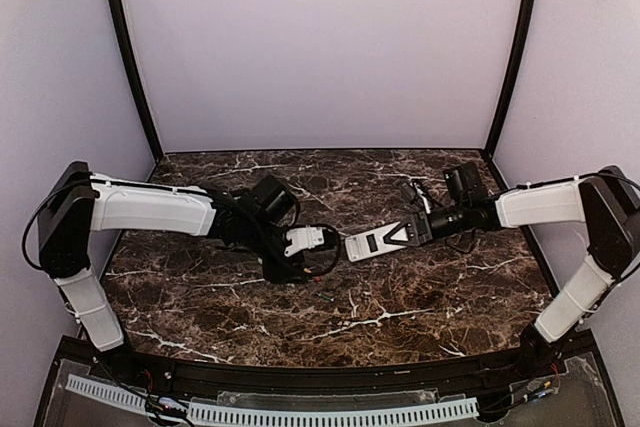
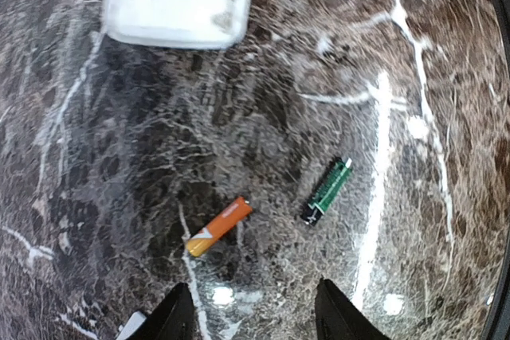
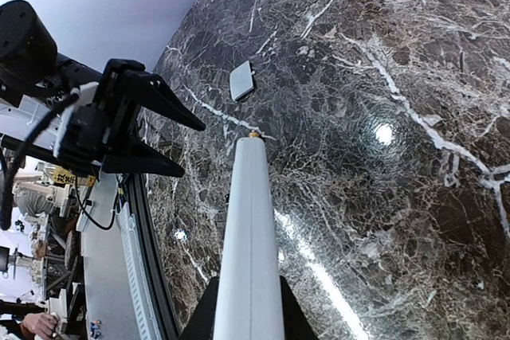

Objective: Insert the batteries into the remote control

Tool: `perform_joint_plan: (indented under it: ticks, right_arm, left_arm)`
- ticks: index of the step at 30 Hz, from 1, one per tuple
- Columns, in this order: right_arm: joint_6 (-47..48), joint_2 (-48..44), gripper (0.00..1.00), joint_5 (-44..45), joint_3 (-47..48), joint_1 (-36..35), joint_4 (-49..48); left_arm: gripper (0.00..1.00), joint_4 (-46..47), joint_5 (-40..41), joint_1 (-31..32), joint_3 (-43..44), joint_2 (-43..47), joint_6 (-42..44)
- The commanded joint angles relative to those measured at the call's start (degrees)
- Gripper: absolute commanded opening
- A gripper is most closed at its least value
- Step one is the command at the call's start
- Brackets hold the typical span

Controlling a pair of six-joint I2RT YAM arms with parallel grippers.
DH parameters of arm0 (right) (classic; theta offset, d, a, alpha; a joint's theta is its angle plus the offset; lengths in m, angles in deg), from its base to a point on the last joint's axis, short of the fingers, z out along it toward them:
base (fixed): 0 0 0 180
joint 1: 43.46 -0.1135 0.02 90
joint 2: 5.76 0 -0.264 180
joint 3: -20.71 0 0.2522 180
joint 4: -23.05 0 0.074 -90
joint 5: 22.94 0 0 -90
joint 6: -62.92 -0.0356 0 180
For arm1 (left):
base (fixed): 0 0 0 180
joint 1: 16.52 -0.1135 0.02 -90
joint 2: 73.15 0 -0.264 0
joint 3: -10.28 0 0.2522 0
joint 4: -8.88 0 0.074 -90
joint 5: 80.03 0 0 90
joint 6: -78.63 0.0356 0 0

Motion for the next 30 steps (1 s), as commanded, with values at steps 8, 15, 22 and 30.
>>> perform_joint_plan:
  ticks: [8,15,22,30]
  right_arm:
    - [-0.61,-4.87,0.0,3.49,-4.28,1.99,-4.41]
    - [-2.43,-6.19,0.0,2.63,-6.73,3.88,-6.9]
    - [-2.74,-7.27,0.0,1.67,-8.27,5.47,-7.71]
    - [-2.92,-7.91,0.0,0.93,-9.19,6.42,-8.03]
  left_arm:
    - [0.45,-10.91,3.28,2.45,7.91,-6.31,20.41]
    - [0.42,-15.13,5.36,2.67,14.71,-10.89,26.82]
    - [0.33,-20.58,5.73,2.94,22.0,-15.63,32.96]
    - [0.27,-23.38,6.7,3.86,25.71,-19.18,34.81]
